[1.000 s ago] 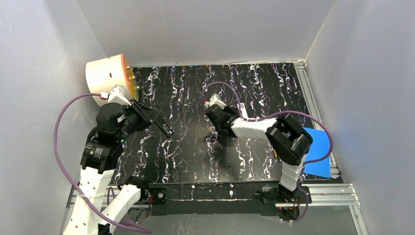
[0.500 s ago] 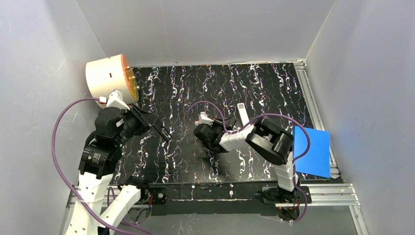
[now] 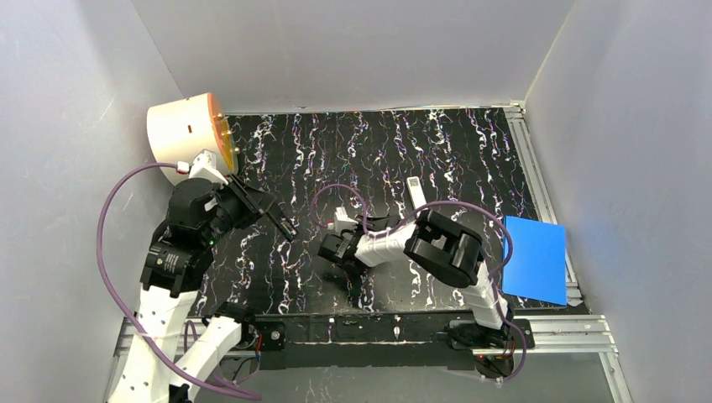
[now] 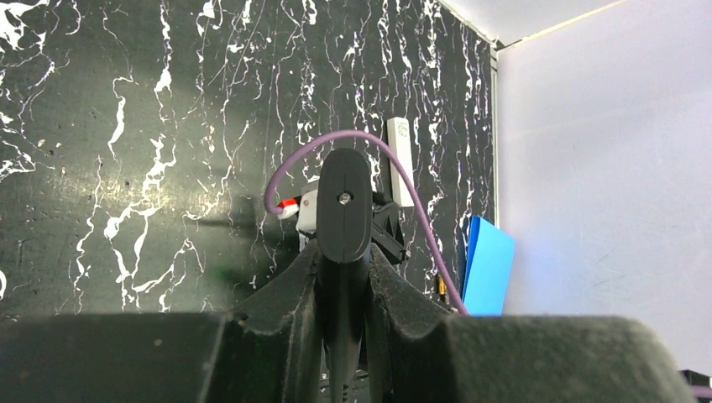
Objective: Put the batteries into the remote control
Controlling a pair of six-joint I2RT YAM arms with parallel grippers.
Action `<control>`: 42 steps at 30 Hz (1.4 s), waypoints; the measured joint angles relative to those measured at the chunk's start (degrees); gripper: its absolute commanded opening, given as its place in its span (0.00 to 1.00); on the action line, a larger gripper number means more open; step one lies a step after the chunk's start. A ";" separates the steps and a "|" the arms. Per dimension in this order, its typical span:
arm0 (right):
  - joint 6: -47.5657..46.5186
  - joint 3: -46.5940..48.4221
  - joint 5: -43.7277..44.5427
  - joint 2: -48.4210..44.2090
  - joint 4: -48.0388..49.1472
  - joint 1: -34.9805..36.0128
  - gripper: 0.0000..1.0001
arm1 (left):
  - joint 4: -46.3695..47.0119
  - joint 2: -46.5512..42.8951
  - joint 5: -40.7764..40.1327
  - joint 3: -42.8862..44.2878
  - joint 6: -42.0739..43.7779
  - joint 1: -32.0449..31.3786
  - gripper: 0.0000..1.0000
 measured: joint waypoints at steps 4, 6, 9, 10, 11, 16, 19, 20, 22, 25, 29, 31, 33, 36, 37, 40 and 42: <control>7.23 1.22 -3.80 1.42 -5.90 2.40 0.29 | 0.20 1.57 0.57 0.02 0.11 0.00 0.00; 9.92 1.33 -6.03 2.36 -7.98 3.37 0.36 | 0.37 2.03 0.66 0.02 0.24 0.00 0.00; 13.55 1.62 -8.74 2.71 -11.37 4.37 0.48 | 0.46 2.54 0.68 0.02 0.48 0.00 0.00; 14.62 2.03 -9.75 2.67 -12.44 4.57 0.53 | 0.48 2.60 0.68 0.02 0.57 0.00 0.00; 15.28 2.47 -10.27 2.45 -13.35 4.68 0.57 | 0.50 2.64 0.68 0.02 0.72 0.00 0.00; 17.88 3.04 -18.49 -4.61 -15.54 4.57 0.76 | 0.35 3.32 0.63 1.31 1.57 0.00 0.00; 18.69 3.10 -25.07 -10.78 -15.34 4.57 0.82 | 0.31 3.63 0.48 2.64 1.95 0.00 0.00; 18.95 3.08 -26.97 -12.52 -14.99 4.55 0.83 | 0.26 3.63 0.15 3.08 1.95 0.00 0.00; 19.69 2.73 -30.56 -15.96 -13.57 4.37 0.83 | 0.24 3.43 -0.85 3.76 1.88 0.00 0.00; 21.59 0.35 -36.68 -20.65 -10.27 3.45 0.82 | -0.11 2.49 -3.76 4.70 1.73 0.00 0.00; 24.68 -4.42 -44.68 -24.33 -5.18 -0.44 0.81 | -0.70 0.90 -7.61 6.29 1.42 0.02 0.00; 25.44 -6.95 -48.30 -25.27 -2.32 -3.32 0.82 | -0.79 -0.13 -9.20 7.23 1.33 0.04 0.00; 24.46 -9.09 -51.60 -25.53 0.46 -6.38 0.83 | -0.90 -0.48 -9.55 7.65 1.33 0.04 0.00; 20.00 -10.03 -57.37 -24.87 2.75 -11.37 0.83 | -1.14 -0.57 -8.92 8.28 1.36 0.04 0.00; 18.21 -9.86 -59.32 -24.26 3.58 -12.90 0.83 | -1.36 -0.48 -8.28 8.28 1.33 0.04 0.00; 13.49 -8.13 -64.08 -21.07 4.26 -16.85 0.82 | -1.27 -0.02 -5.35 7.82 1.33 0.04 0.00; 10.80 -5.40 -67.82 -18.71 4.31 -19.19 0.82 | -1.11 0.35 -2.99 7.04 1.29 0.04 0.00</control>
